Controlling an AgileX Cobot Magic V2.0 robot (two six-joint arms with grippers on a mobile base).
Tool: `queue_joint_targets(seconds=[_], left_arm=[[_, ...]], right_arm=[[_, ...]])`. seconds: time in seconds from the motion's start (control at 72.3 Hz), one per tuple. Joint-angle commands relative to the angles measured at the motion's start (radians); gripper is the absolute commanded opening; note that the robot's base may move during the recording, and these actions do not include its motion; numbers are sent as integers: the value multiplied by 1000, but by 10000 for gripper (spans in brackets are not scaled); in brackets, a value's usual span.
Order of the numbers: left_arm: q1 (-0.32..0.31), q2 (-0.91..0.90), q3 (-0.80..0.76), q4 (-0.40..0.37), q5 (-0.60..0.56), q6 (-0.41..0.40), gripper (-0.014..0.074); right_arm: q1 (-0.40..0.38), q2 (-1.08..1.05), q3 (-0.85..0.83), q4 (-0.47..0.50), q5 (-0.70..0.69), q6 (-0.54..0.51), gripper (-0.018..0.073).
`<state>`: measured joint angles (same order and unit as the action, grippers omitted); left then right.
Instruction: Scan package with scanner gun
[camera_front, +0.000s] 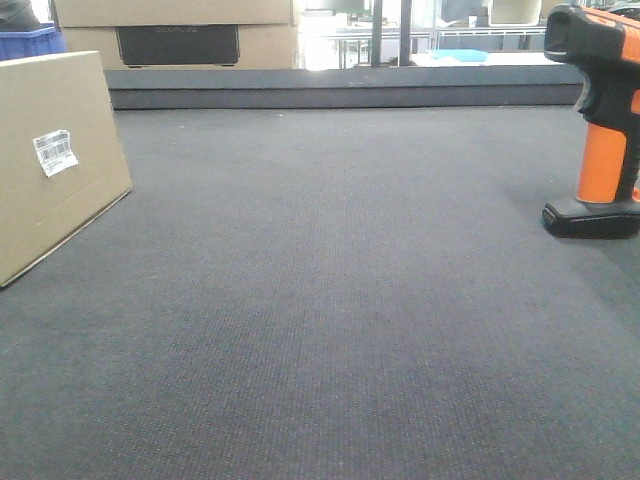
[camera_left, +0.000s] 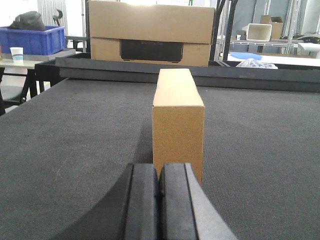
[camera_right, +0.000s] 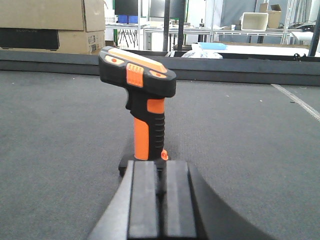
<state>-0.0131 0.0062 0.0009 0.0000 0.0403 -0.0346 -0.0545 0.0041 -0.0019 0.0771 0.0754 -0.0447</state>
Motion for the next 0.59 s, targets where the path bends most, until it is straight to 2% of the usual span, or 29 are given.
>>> queue_joint_targets(seconds=[0.0, 0.581], left_arm=[[-5, -6, -1, 0, -15, -20, -111], [-5, -6, -1, 0, -34, -20, -111]], right_arm=[[-6, -4, 2, -4, -24, -10, -169], [-6, -4, 2, -4, -24, -10, -169]])
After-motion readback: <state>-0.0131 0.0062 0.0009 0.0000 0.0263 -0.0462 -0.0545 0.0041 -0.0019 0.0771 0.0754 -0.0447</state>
